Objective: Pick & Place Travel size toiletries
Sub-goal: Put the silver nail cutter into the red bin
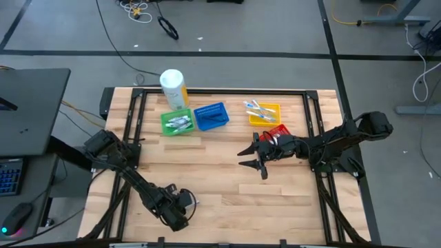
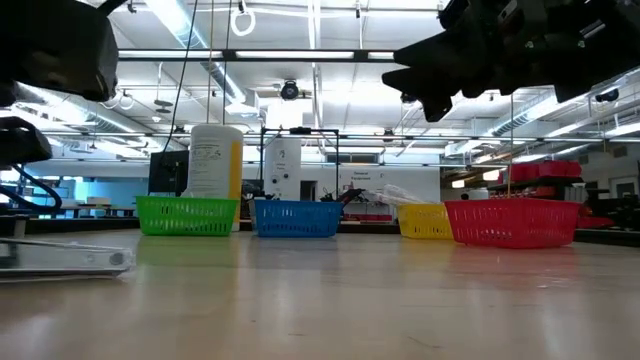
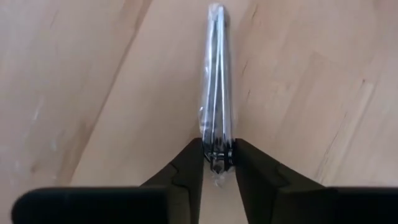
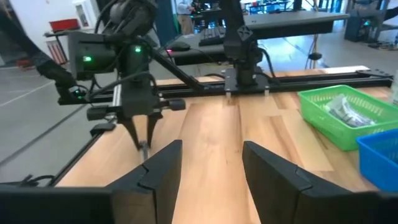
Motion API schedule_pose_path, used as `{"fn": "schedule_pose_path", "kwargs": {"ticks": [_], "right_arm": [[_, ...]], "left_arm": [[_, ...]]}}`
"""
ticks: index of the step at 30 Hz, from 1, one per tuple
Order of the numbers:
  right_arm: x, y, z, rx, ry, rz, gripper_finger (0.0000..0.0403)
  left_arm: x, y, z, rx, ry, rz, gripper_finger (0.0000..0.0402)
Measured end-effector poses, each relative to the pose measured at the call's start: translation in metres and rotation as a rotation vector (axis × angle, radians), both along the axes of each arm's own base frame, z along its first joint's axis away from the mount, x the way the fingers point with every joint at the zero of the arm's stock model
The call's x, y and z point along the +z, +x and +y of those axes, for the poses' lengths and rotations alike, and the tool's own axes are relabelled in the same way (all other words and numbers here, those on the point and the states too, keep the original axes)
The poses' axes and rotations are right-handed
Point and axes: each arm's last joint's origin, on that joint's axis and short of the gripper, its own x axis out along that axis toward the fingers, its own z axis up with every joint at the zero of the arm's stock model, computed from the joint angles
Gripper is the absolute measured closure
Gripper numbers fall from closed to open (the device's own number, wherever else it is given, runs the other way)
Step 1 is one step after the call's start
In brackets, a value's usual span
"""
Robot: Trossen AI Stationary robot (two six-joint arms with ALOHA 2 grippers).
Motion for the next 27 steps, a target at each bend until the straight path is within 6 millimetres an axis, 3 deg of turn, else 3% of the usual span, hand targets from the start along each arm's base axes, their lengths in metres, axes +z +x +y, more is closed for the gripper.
{"fn": "schedule_pose_path", "kwargs": {"ticks": [8,12,19,27], "right_arm": [[0.003,0.002,0.010,0.045,0.001,-0.001,0.0224],[0.004,0.014,0.018,0.086,0.000,0.022,0.0224],[-0.014,0.034,0.023,0.096,-0.013,0.124,0.0224],[-0.028,0.037,0.025,0.148,0.017,0.183,0.0224]], "left_arm": [[0.001,0.012,0.013,-0.005,0.030,-0.023,0.0312],[0.005,0.027,0.026,-0.021,0.158,-0.078,0.0310],[0.033,0.068,0.055,-0.041,0.366,-0.206,0.0312],[0.057,0.099,0.090,-0.039,0.485,-0.242,0.0309]]}}
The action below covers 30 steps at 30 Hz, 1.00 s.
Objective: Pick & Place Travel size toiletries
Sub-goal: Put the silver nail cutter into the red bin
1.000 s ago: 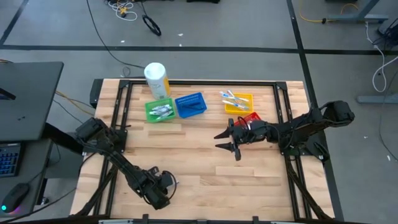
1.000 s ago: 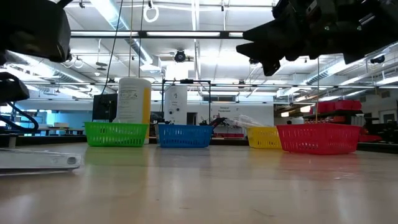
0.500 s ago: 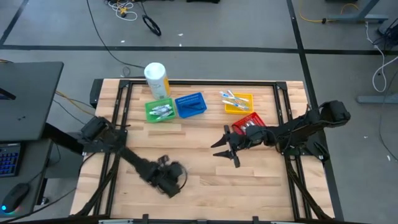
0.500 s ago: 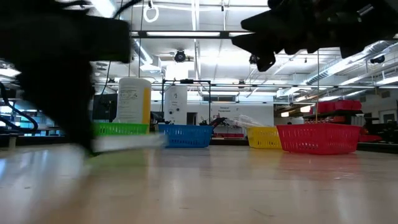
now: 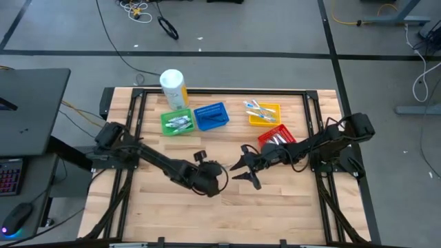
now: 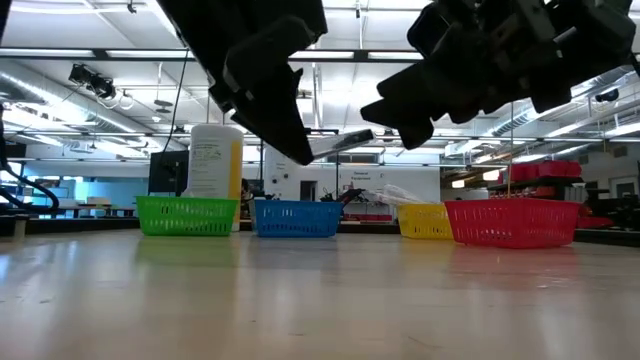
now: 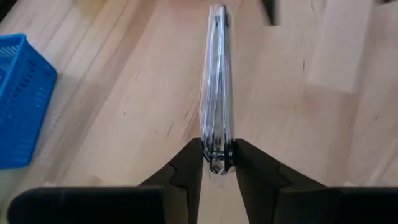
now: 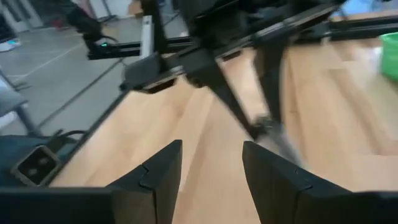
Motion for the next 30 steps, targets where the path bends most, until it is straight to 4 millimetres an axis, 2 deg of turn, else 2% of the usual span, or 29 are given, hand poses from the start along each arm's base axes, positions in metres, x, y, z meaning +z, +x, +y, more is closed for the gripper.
{"fn": "schedule_pose_path", "kwargs": {"ticks": [2,6,13,30], "right_arm": [[0.000,0.000,0.001,0.012,0.012,0.005,0.0224],[0.000,0.001,-0.002,-0.081,-0.016,-0.001,0.0224],[0.000,0.001,-0.005,-0.185,-0.081,-0.017,0.0224],[-0.008,-0.001,-0.007,-0.240,-0.042,0.077,0.0224]], "left_arm": [[0.001,0.003,0.006,0.001,0.002,0.006,0.0309],[0.002,0.006,0.010,-0.003,0.014,0.002,0.0309],[0.002,0.005,0.007,-0.018,0.003,-0.004,0.0308],[0.010,0.014,0.004,-0.097,0.026,-0.084,0.0308]]}}
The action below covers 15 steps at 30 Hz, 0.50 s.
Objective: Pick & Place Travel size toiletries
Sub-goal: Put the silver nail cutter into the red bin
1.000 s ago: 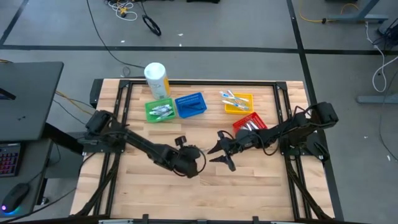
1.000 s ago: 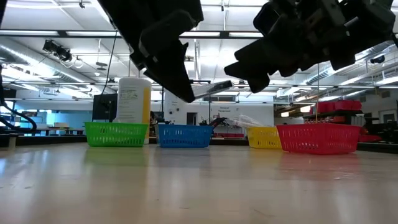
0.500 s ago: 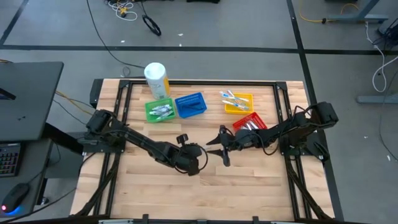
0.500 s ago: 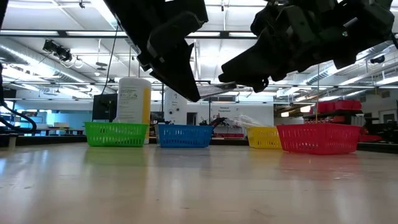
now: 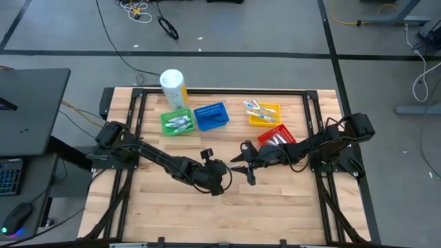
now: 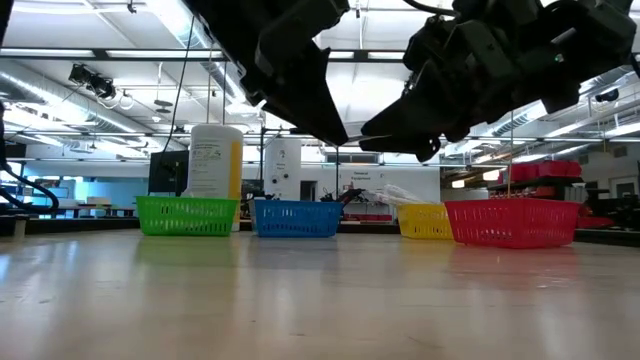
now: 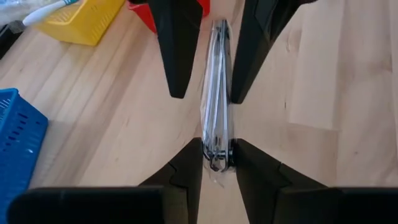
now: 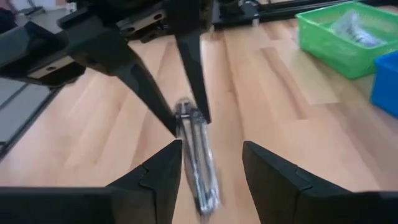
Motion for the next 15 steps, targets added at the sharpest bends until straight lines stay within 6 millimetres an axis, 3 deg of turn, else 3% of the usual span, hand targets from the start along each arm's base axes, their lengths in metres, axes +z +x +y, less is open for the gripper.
{"fn": "schedule_pose_path", "kwargs": {"ticks": [8,15], "right_arm": [[0.0006,0.0003,0.0002,0.038,0.017,-0.004,0.0232],[0.0006,0.0003,0.0004,0.046,0.018,-0.004,0.0303]], "left_arm": [[0.0001,0.0004,0.0009,0.002,-0.002,-0.001,0.0308],[0.0000,0.0005,0.0015,0.005,-0.003,-0.001,0.0308]]}}
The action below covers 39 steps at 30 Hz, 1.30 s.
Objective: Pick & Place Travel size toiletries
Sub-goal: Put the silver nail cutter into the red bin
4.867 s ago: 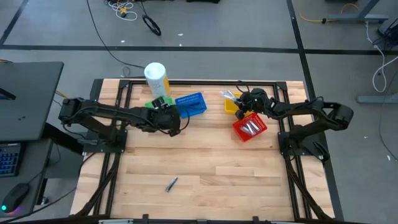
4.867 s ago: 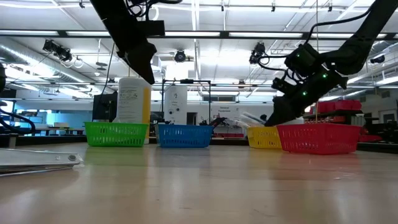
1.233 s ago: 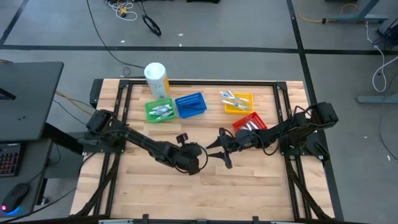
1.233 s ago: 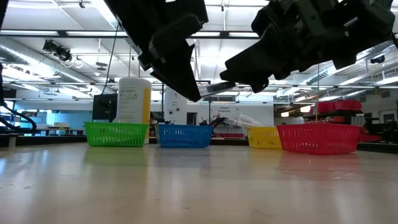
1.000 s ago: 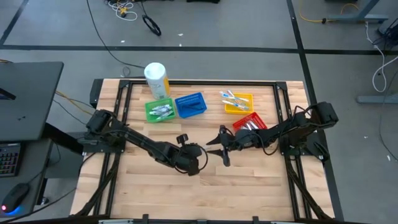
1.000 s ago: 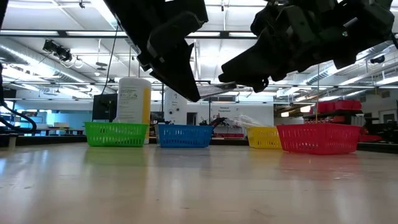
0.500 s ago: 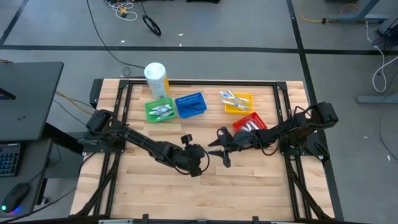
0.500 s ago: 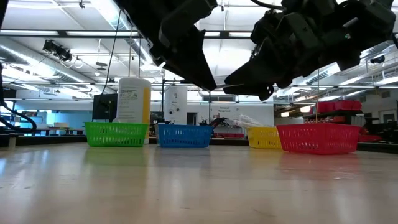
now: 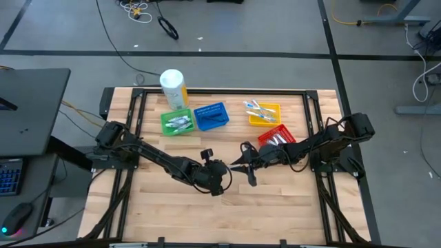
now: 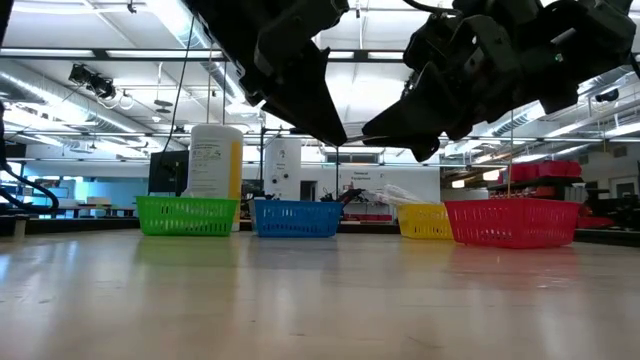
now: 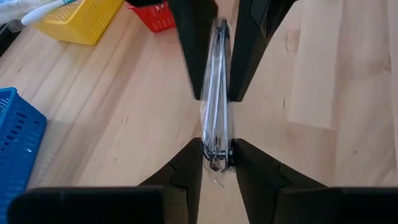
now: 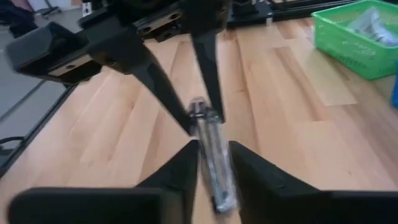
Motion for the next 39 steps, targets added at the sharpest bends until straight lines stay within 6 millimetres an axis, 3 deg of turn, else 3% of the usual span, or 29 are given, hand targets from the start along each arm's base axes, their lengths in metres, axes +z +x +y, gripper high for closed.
{"fn": "schedule_pose_path", "kwargs": {"ticks": [12,26,35,39], "right_arm": [[0.000,0.000,0.001,0.020,0.003,0.001,0.0364],[-0.001,0.000,0.000,0.008,-0.006,0.013,0.0371],[-0.015,-0.008,-0.008,-0.087,-0.077,0.187,0.0372],[-0.003,-0.016,-0.014,-0.214,-0.147,0.197,0.0372]], "left_arm": [[0.000,0.002,0.005,0.015,-0.016,0.003,0.0308],[-0.001,0.003,0.010,0.013,-0.030,0.009,0.0306],[-0.001,0.007,0.021,0.041,-0.098,0.004,0.0260],[-0.001,0.008,0.023,0.038,-0.089,0.007,0.0247]]}}
